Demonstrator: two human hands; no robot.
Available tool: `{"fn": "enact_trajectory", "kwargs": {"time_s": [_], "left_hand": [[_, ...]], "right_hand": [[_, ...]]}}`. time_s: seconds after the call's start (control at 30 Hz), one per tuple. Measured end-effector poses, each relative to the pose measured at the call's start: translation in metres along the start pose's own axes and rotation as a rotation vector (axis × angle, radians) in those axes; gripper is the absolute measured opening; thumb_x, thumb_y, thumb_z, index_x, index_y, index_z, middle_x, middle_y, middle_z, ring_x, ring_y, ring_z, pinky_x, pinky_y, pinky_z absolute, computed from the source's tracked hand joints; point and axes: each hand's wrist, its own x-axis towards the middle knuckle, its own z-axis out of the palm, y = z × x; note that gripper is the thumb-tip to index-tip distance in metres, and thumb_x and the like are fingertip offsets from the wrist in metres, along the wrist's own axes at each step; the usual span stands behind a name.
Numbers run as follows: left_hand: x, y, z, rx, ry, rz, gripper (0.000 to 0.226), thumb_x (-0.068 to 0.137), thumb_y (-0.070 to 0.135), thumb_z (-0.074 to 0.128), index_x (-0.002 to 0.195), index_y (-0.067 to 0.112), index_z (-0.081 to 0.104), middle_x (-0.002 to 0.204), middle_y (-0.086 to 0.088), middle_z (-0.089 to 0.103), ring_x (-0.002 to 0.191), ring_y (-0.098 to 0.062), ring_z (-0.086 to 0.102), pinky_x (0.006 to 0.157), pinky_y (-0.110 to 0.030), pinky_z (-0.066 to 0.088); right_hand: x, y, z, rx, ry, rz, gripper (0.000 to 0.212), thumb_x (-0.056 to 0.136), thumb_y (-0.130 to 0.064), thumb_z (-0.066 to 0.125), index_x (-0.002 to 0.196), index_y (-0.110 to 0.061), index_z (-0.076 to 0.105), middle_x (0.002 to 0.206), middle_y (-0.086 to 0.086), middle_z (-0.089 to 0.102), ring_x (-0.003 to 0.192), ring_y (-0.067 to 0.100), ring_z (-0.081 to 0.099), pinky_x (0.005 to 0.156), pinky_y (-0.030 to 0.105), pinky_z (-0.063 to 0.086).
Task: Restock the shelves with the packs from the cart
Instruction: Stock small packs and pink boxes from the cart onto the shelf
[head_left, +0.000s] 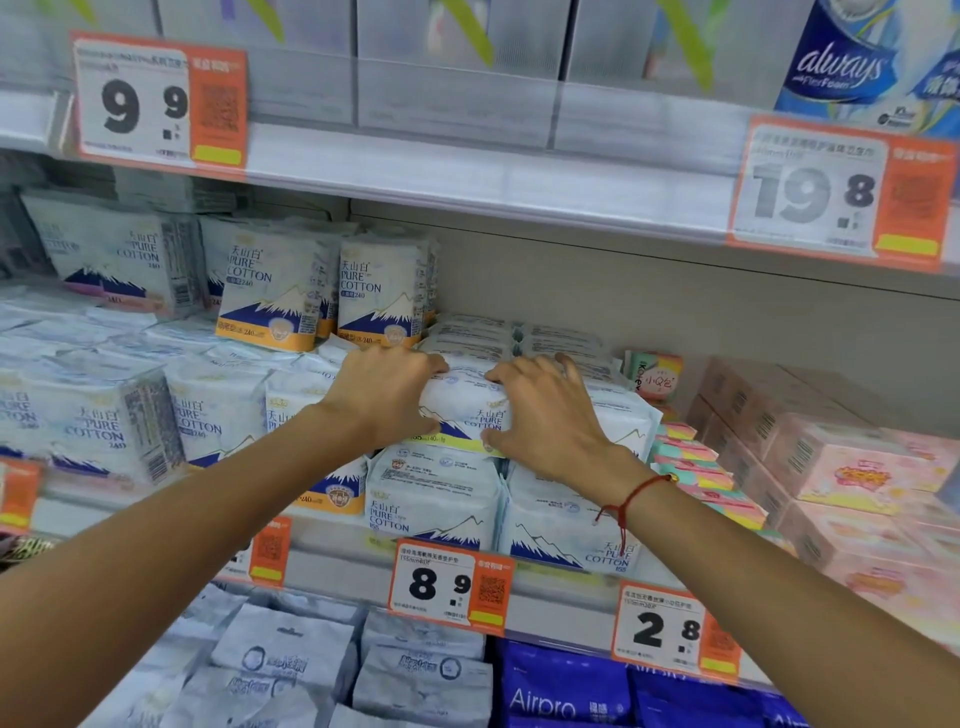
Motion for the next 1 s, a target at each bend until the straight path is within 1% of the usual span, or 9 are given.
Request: {"fn": "enact_trajectory", "kwargs": {"time_s": [0.17, 0.27, 0.43, 0.5, 0.57, 0.7, 0.87, 0.93, 1.0], "left_hand": [[0.001, 0.001, 0.003, 0.003, 0.049, -0.007, 0.06, 0.074, 0.047, 0.07, 0.128, 0.029, 0.053, 0.118, 0.002, 0.063, 0.105, -0.023, 0.059, 0.079, -0.031, 0.046], [0.005, -0.001, 0.005, -0.031, -0.014, 0.023, 0.064, 0.073, 0.044, 0.071, 0.131, 0.026, 0.049, 0.123, 0.001, 0.06, 0.111, -0.023, 0.057, 0.083, -0.033, 0.047], [0.008, -0.008, -0.003, -0.039, -0.135, 0.079, 0.069, 0.079, 0.05, 0.065, 0.138, 0.023, 0.042, 0.135, -0.001, 0.053, 0.121, -0.023, 0.051, 0.091, -0.037, 0.047], [0.004, -0.007, -0.005, -0.049, -0.098, 0.123, 0.076, 0.081, 0.048, 0.065, 0.145, 0.026, 0.031, 0.145, 0.002, 0.043, 0.129, -0.021, 0.043, 0.095, -0.037, 0.045], [0.002, -0.005, -0.004, -0.053, -0.034, 0.209, 0.072, 0.085, 0.044, 0.062, 0.146, 0.032, 0.027, 0.148, 0.007, 0.038, 0.131, -0.018, 0.041, 0.097, -0.036, 0.044], [0.005, -0.002, 0.005, -0.05, 0.025, 0.205, 0.051, 0.088, 0.043, 0.059, 0.136, 0.041, 0.042, 0.138, 0.009, 0.05, 0.122, -0.021, 0.049, 0.089, -0.037, 0.049], [0.01, 0.003, 0.006, -0.11, -0.012, 0.168, 0.049, 0.084, 0.039, 0.064, 0.131, 0.038, 0.048, 0.135, 0.007, 0.053, 0.121, -0.023, 0.049, 0.091, -0.041, 0.048], [0.008, 0.005, 0.002, -0.092, -0.008, 0.166, 0.055, 0.083, 0.038, 0.066, 0.134, 0.035, 0.046, 0.138, 0.007, 0.05, 0.122, -0.021, 0.047, 0.096, -0.037, 0.044], [0.001, 0.005, -0.005, -0.067, 0.044, 0.191, 0.06, 0.082, 0.037, 0.068, 0.137, 0.031, 0.044, 0.138, 0.007, 0.048, 0.123, -0.018, 0.045, 0.096, -0.032, 0.037]], "right_hand": [[0.003, 0.001, 0.001, -0.022, 0.034, 0.014, 0.062, 0.078, -0.04, 0.068, 0.133, -0.022, 0.047, 0.133, -0.001, 0.053, 0.127, 0.021, 0.041, 0.115, 0.042, 0.011], [0.005, 0.0, 0.002, 0.008, -0.033, 0.003, 0.065, 0.079, -0.04, 0.067, 0.136, -0.021, 0.043, 0.136, 0.0, 0.049, 0.128, 0.021, 0.04, 0.115, 0.043, 0.013], [-0.001, 0.022, -0.023, 0.19, -0.189, -0.028, 0.08, 0.076, -0.059, 0.065, 0.144, -0.032, 0.032, 0.148, -0.003, 0.037, 0.137, 0.021, 0.027, 0.115, 0.045, 0.018], [-0.009, 0.039, -0.034, 0.187, -0.252, 0.021, 0.086, 0.076, -0.053, 0.069, 0.147, -0.031, 0.024, 0.151, 0.001, 0.031, 0.139, 0.024, 0.024, 0.114, 0.043, 0.02], [-0.014, 0.056, -0.038, 0.068, -0.343, 0.072, 0.089, 0.08, -0.046, 0.068, 0.149, -0.029, 0.015, 0.154, 0.003, 0.024, 0.141, 0.026, 0.019, 0.115, 0.045, 0.02], [-0.021, 0.068, -0.026, 0.019, -0.451, 0.095, 0.074, 0.092, -0.047, 0.049, 0.15, -0.034, 0.004, 0.159, 0.002, 0.008, 0.146, 0.026, 0.008, 0.117, 0.049, 0.012], [-0.019, 0.064, -0.022, -0.041, -0.443, 0.087, 0.069, 0.095, -0.05, 0.039, 0.15, -0.036, 0.0, 0.16, 0.002, 0.001, 0.147, 0.027, 0.004, 0.118, 0.05, 0.012], [-0.02, 0.063, -0.025, -0.043, -0.442, 0.096, 0.072, 0.093, -0.052, 0.042, 0.15, -0.037, 0.0, 0.16, 0.001, -0.001, 0.147, 0.026, 0.001, 0.118, 0.05, 0.009], [-0.027, 0.061, -0.028, -0.029, -0.366, 0.09, 0.076, 0.09, -0.055, 0.046, 0.15, -0.035, 0.003, 0.16, 0.001, 0.0, 0.147, 0.025, -0.001, 0.117, 0.05, 0.006]]}}
